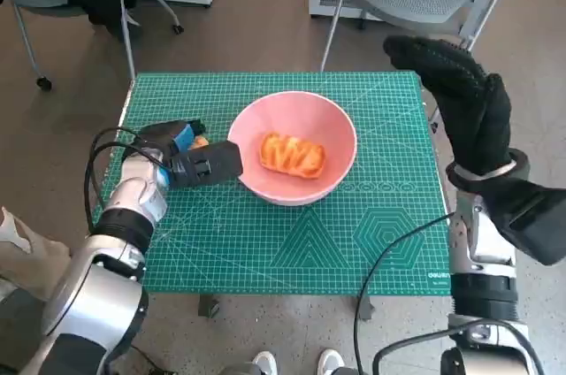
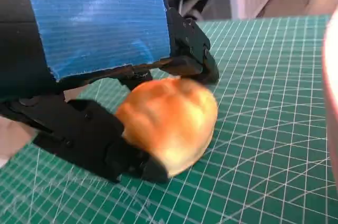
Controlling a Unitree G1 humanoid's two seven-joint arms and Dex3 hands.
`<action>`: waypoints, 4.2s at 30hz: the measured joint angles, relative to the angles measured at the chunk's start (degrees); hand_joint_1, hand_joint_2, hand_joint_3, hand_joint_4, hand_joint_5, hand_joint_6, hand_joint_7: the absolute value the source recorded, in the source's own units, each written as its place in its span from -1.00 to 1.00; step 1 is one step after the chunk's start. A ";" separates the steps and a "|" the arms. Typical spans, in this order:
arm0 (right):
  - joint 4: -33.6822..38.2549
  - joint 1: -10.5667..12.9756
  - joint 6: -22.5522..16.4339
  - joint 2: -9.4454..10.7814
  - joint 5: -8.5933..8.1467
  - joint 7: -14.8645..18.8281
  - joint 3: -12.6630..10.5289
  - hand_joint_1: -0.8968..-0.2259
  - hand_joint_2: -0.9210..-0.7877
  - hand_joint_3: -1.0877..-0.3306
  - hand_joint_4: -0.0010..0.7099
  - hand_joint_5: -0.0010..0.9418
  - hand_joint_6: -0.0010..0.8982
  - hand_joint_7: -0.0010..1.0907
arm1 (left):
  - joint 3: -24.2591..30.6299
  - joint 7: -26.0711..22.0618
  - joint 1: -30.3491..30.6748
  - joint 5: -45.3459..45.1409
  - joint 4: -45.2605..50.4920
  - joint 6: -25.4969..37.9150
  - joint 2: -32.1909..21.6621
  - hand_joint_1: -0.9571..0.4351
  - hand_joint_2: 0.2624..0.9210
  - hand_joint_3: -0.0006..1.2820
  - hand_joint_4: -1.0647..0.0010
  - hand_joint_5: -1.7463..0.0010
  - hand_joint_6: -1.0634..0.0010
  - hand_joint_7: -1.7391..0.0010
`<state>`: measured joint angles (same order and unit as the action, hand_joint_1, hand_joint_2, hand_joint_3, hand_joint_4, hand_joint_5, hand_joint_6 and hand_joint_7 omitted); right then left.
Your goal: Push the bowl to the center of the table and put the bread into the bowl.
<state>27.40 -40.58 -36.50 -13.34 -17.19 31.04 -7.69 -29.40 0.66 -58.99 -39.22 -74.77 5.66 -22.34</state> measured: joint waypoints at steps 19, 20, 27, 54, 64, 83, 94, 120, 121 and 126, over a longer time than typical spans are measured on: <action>-0.15 -0.01 0.20 0.04 0.71 -0.32 0.18 -0.44 -1.00 -0.25 -0.58 -0.99 -1.00 -0.13 | 4.13 2.55 0.67 2.29 7.49 -2.13 -4.97 0.38 0.96 -0.91 -0.35 -0.47 -0.34 -0.07; -0.19 0.00 0.22 0.04 0.71 -0.33 0.18 -0.44 -1.00 -0.25 -0.58 -0.99 -1.00 -0.13 | 4.77 2.64 0.95 2.66 9.20 -2.00 -5.37 0.38 0.95 -0.92 -0.37 -0.45 -0.35 -0.06; -0.19 -0.04 0.32 0.12 0.63 -0.33 0.20 -0.44 -1.00 -0.25 -0.58 -0.99 -1.00 -0.13 | 8.76 2.16 2.82 3.76 24.28 0.55 -8.15 0.38 0.93 -0.95 -0.46 -0.36 -0.37 -0.08; 1.63 -1.03 0.91 2.02 -0.31 0.17 0.84 -0.43 -1.00 -0.27 -0.58 -1.00 -1.00 -0.14 | 11.54 -6.70 11.32 3.55 66.13 3.93 -2.68 0.38 0.98 -0.98 -0.50 -0.17 -0.25 -0.33; 1.95 -1.05 0.84 1.92 -0.57 0.33 0.45 -0.45 -1.00 -0.26 -0.58 -1.00 -1.00 -0.14 | 11.35 -6.26 9.99 5.86 54.20 -3.19 0.93 0.38 1.00 -0.89 -0.34 -0.29 -0.13 -0.39; 2.11 -1.10 0.33 2.31 -0.34 -0.11 0.47 -0.48 -1.00 -0.25 -0.58 -0.99 -1.00 -0.14 | 14.41 -13.09 8.20 14.78 39.28 -12.51 1.34 -0.55 0.98 -0.81 1.00 1.00 0.95 0.96; 2.06 -1.29 0.30 2.89 -0.33 -1.02 0.49 -0.46 -1.00 -0.23 -0.57 -0.99 -1.00 -0.13 | 26.15 -18.25 9.01 33.43 37.60 -21.43 2.89 -0.78 1.00 -0.16 1.00 1.00 1.00 1.00; 0.09 -6.30 -0.05 4.01 2.83 -5.20 1.75 -0.44 -1.00 -0.17 -0.55 -0.99 -0.98 -0.09 | 41.71 -27.31 18.09 64.84 60.14 -16.07 7.38 -0.58 1.00 -0.53 1.00 1.00 0.94 0.98; 0.13 -6.50 -0.21 4.21 3.14 -5.35 1.89 -0.44 -1.00 -0.17 -0.55 -0.99 -0.98 -0.09 | 41.93 -27.36 18.47 65.44 60.80 -15.82 7.58 -0.57 1.00 -0.53 1.00 1.00 0.94 0.98; 1.27 -7.75 -1.39 4.76 4.63 -6.09 2.26 -0.45 -1.00 -0.17 -0.56 -1.00 -0.98 -0.10 | 42.96 -27.46 19.93 67.45 62.69 -15.30 8.56 -0.54 1.00 -0.57 1.00 1.00 0.95 0.98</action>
<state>28.67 -48.33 -37.89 -8.58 -12.56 24.95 -5.42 13.57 -26.80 -39.06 28.23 -12.08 -9.64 -13.78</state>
